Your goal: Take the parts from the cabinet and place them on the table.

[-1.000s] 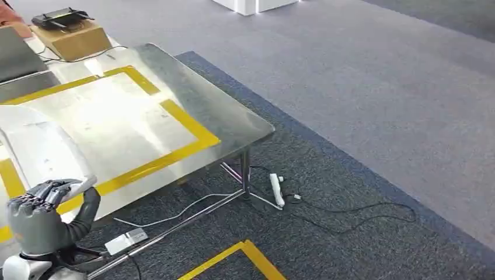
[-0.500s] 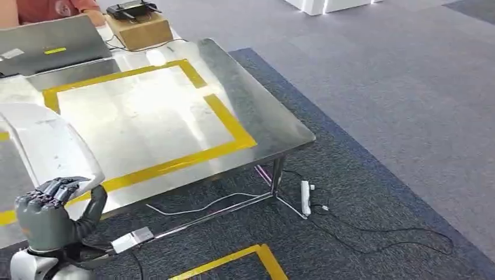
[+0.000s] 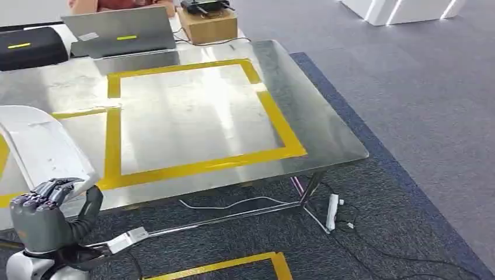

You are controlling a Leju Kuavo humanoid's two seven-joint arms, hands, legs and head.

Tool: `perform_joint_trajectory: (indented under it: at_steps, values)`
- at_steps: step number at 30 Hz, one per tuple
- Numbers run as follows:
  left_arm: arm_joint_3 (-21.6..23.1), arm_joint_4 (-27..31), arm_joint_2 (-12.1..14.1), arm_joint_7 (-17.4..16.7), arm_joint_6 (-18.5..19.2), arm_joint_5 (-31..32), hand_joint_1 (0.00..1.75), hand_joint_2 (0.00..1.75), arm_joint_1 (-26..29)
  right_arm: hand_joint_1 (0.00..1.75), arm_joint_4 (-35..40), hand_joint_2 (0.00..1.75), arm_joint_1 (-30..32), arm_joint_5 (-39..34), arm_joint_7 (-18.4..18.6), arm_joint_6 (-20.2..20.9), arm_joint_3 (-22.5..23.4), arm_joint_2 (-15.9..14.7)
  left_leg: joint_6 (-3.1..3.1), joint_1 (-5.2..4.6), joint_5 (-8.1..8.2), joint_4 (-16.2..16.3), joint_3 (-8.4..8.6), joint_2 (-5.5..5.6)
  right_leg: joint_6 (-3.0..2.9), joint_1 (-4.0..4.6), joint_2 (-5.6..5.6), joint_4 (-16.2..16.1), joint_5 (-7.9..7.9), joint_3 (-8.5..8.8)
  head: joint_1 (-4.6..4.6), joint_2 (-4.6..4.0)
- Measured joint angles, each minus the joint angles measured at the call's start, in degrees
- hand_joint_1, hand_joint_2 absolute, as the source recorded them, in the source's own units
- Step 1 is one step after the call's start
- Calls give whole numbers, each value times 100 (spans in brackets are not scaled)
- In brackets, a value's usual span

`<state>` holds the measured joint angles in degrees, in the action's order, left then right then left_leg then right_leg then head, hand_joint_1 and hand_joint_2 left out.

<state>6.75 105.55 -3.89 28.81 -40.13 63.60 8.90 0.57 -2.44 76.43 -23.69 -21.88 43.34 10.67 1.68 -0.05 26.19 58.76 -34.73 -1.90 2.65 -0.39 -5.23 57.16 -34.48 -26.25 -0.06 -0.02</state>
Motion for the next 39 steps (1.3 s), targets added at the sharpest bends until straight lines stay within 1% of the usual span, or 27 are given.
perform_joint_trajectory:
  at_steps: [1, 2, 3, 4, 5, 6, 8, 9, 10, 11, 13, 14, 15, 16, 17, 19, 20, 21, 22, 24, 25, 26, 27, 28, 32, 37, 39]
  values:
    - [11, 0, 4, -4, -2, 0, 175, 175, -22, 0, -2, 175, 2, 17, -20, 7, 13, 0, 27, 17, 7, -2, -2, 55, 0, -6, 272, 308, -182, -154, 35, 2]
    - [35, -2, 4, -33, 0, -9, 175, 175, -28, 0, -2, 175, 7, 18, -26, 7, 35, 0, 53, 23, 9, -1, -6, 130, 6, -16, 422, 825, -408, -426, 74, 2]
    - [46, -2, 11, -33, 0, -7, 175, 175, -23, 0, -2, 175, 4, 22, -57, 7, 59, -2, 63, 22, 15, -1, -4, 199, 15, -15, 487, 1345, -599, -719, 79, 2]
    - [46, -4, 11, -39, 0, -2, 175, 175, -20, 0, -2, 175, -30, 20, -72, 4, 79, -2, 72, 22, 22, 1, 1, 269, 25, -9, 508, 1707, -671, -950, 83, 2]
    - [50, -11, 13, -57, 2, -4, 175, 175, -19, 0, -2, 175, -68, 22, -72, 4, 85, -2, 75, 22, 27, 1, 14, 324, 29, -9, 517, 1818, -598, -1070, 89, 2]
    - [52, -18, 15, -65, 2, -9, 175, 175, -20, 0, -2, 175, -73, 28, -72, 4, 85, -2, 71, 22, 38, 1, 37, 394, 27, -12, 516, 1675, -375, -1060, 85, 2]
    - [68, -28, 24, -149, 2, -31, 175, 175, -22, 0, -2, 175, -51, 39, -57, 13, 103, -2, 40, 28, 72, 3, 105, 557, 11, -30, 584, 744, 319, -752, 103, 2]
    - [85, -35, 28, -210, 2, -46, 175, 175, -28, 0, -2, 175, -36, 50, -57, 26, 122, -2, 16, 30, 88, 6, 122, 612, -2, -48, 725, 300, 543, -622, 107, 2]
    - [94, -42, 37, -249, 2, -39, 175, 175, -38, 0, -9, 175, -27, 57, -50, 33, 136, 0, -21, -5, 102, 40, 98, 663, -16, -61, 930, 208, 472, -589, 109, 0]
    - [112, -46, 55, -269, 4, -37, 175, 175, -51, 0, -11, 175, -25, 74, -50, 33, 149, 4, -48, 9, 91, 61, 42, 704, -47, -69, 901, 81, 405, -485, 100, 2]
    - [129, -46, 79, -284, 4, -44, 175, 175, -38, 0, -11, 175, -37, 87, -59, 33, 175, 2, -138, 48, 41, 19, 17, 771, -106, -29, 867, 120, 427, -497, 103, 4]
    - [131, -46, 96, -291, 2, -44, 175, 175, -40, 0, -11, 175, -35, 98, -59, 33, 175, 7, -166, 41, 49, 27, 21, 818, -154, -54, 817, 75, 454, -478, 96, 2]
    - [136, -48, 112, -291, 2, -46, 175, 175, -30, 0, -11, 175, -33, 109, -59, 33, 177, 22, -185, 34, 112, 87, 11, 693, -193, -79, 752, 34, 474, -437, 103, 2]
    - [142, -48, 127, -297, 2, -52, 175, 175, -55, 0, -11, 175, -28, 116, -59, 31, 186, 22, -218, 19, 260, 306, -91, 487, -228, -84, 718, 12, 469, -412, 28, 2]
    - [157, -48, 140, -317, 2, -52, 175, 175, -79, 0, -11, 175, -18, 122, -59, 31, 197, 22, -249, 29, 454, 694, -275, 360, -238, -82, 661, 13, 464, -406, 4, 0]
    - [188, -57, 162, -343, 2, -52, 175, 175, -76, 0, -11, 175, 1, 120, -74, 39, 225, 20, -290, 63, 785, 1575, -710, 256, -258, -74, 565, 17, 442, -400, -2, 2]
    - [197, -68, 181, -348, 4, -52, 175, 175, -77, 0, -11, 175, 2, 116, -79, 48, 234, 20, -306, 73, 784, 1748, -804, 247, -257, -74, 534, 17, 438, -394, -2, 2]
    - [201, -77, 195, -359, 4, -57, 175, 175, -78, 0, -11, 175, 0, 114, -81, 61, 254, 20, -310, 85, 646, 1643, -753, 243, -253, -74, 514, 17, 427, -378, -2, 0]
    - [205, -83, 208, -373, 4, -63, 175, 175, -82, 0, -11, 175, -3, 111, -87, 70, 269, 20, -305, 93, 402, 1292, -580, 240, -244, -75, 505, 17, 413, -357, -2, 2]
    - [205, -83, 223, -413, 4, -85, 175, 175, -94, 0, -11, 175, -12, 120, -83, 89, 275, 20, -264, 96, -88, 287, -70, 222, -212, -75, 496, 17, 376, -293, -2, 0]
    - [214, -96, 247, -435, 4, -107, 175, 175, -123, 0, -11, 175, -12, 131, -74, 94, 280, 20, -238, 71, 41, 98, 57, 186, -169, -53, 489, 15, 351, -334, 0, 0]
    - [236, -101, 251, -448, 4, -112, 175, 175, -158, 0, -9, 175, -12, 151, -74, 98, 291, 20, -211, 52, 53, -2, 61, 203, -129, -38, 493, 37, 333, -336, -7, 2]
    - [245, -112, 251, -442, 4, -116, 175, 175, -163, 0, -9, 175, -15, 170, -74, 98, 312, 15, -237, 73, 15, -35, 52, 207, -143, -18, 480, 55, 312, -370, 11, 2]
    - [245, -129, 256, -409, 4, -116, 175, 175, -177, 0, -9, 175, -15, 188, -63, 98, 319, 9, -236, 68, 36, -20, 60, 207, -220, -25, 488, 23, 327, -383, 6, 2]
    - [210, -236, 251, -389, 4, -20, 175, 175, -350, 0, -9, 175, -25, 288, -41, 120, 348, 0, -197, 58, 54, -21, 60, 209, -173, -29, 484, -61, 352, -335, 9, 2]
    - [170, -539, 260, -583, 4, 107, 175, 175, -653, 0, -9, 175, -40, 406, -24, 164, 367, -9, -159, 54, 65, -17, 60, 208, -91, -32, 486, -112, 375, -300, 9, 2]
    - [168, -684, 269, -677, 4, 127, 175, 175, -763, 0, -9, 175, -47, 448, -13, 181, 369, -13, -154, 54, 64, -15, 59, 208, -85, -32, 486, -114, 377, -268, 6, 2]
